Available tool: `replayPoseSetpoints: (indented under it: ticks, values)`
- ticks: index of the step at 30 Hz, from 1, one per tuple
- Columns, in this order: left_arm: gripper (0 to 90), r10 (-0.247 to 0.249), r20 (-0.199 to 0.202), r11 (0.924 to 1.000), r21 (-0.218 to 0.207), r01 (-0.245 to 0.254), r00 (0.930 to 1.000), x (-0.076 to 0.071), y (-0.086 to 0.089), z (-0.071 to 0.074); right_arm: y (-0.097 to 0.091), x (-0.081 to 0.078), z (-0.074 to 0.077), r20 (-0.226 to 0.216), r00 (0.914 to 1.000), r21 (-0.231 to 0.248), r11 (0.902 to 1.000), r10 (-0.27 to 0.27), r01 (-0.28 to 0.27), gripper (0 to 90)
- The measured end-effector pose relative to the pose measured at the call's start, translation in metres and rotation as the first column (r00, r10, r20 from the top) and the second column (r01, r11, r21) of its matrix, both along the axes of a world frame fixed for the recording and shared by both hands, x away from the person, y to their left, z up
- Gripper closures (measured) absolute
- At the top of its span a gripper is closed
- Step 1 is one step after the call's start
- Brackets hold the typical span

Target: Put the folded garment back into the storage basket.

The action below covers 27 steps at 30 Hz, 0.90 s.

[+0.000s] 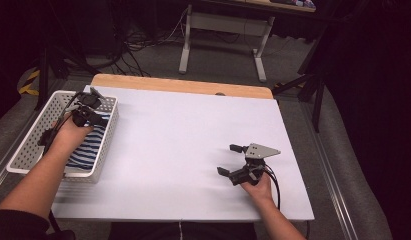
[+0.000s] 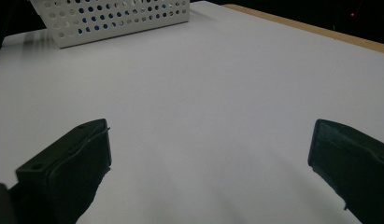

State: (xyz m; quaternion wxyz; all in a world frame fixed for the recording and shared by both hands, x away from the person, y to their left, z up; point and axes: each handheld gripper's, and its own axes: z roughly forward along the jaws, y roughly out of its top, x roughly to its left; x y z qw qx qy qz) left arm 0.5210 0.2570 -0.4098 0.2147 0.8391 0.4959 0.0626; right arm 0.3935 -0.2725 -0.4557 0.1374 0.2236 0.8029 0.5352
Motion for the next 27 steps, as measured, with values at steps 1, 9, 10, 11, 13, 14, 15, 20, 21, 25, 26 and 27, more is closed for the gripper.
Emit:
replayPoseSetpoints:
  ticks: [1,9,10,11,13,14,15,20,21,25,26,27]
  values:
    - [76.2,-0.002,0.017,1.0000,-0.007,0.002,0.9999,-0.003,0.001,0.004,0.000,0.000,0.000,-0.001,1.0000,-0.002,1.0000,0.000,0.000,0.0]
    - [50.2,0.032,0.158,0.9934,-0.114,-0.014,0.9869,-0.033,0.009,0.034,0.000,0.001,0.000,-0.007,1.0000,-0.009,1.0000,-0.001,0.001,0.0]
    - [47.2,0.038,0.177,0.9912,-0.132,-0.014,0.9835,-0.037,0.009,0.038,0.000,0.001,0.000,-0.007,1.0000,-0.009,1.0000,-0.001,0.001,0.0]
    - [45.0,0.040,0.189,0.9882,-0.153,-0.011,0.9812,-0.042,0.009,0.043,0.000,0.001,0.000,-0.007,1.0000,-0.009,1.0000,-0.001,0.001,0.0]
    - [40.3,0.027,0.227,0.9831,-0.183,0.015,0.9734,-0.051,0.006,0.051,0.000,0.001,0.000,-0.008,1.0000,-0.009,1.0000,0.003,-0.003,0.0]
    - [38.0,0.019,0.248,0.9813,-0.190,0.029,0.9685,-0.056,0.004,0.055,0.001,0.001,0.000,-0.007,1.0000,-0.011,0.9999,0.003,-0.003,0.0]
    - [34.9,0.012,0.266,0.9805,-0.192,0.041,0.9638,-0.061,0.001,0.058,0.001,0.001,0.000,-0.007,1.0000,-0.011,0.9999,0.003,-0.003,0.0]
    - [22.9,-0.025,0.330,0.9744,-0.203,0.097,0.9435,-0.082,-0.015,0.067,0.001,0.001,0.000,-0.009,0.9999,-0.009,0.9999,0.006,-0.006,0.0]
    - [22.0,-0.042,0.341,0.9723,-0.202,0.117,0.9391,-0.086,-0.017,0.069,0.001,0.001,0.000,-0.008,0.9999,-0.009,0.9999,0.007,-0.007,0.0]
    - [18.7,-0.066,0.390,0.9528,-0.249,0.174,0.9186,-0.102,-0.029,0.075,0.001,0.001,0.000,-0.007,0.9999,-0.008,0.9999,0.008,-0.008,0.0]
    - [18.3,-0.072,0.395,0.9446,-0.267,0.190,0.9158,-0.105,-0.032,0.076,0.001,0.001,0.000,-0.007,0.9999,-0.007,0.9999,0.009,-0.009,0.0]
    - [17.9,-0.081,0.406,0.9376,-0.279,0.208,0.9101,-0.108,-0.035,0.076,0.001,0.001,0.000,-0.007,0.9999,-0.007,0.9999,0.011,-0.011,0.0]
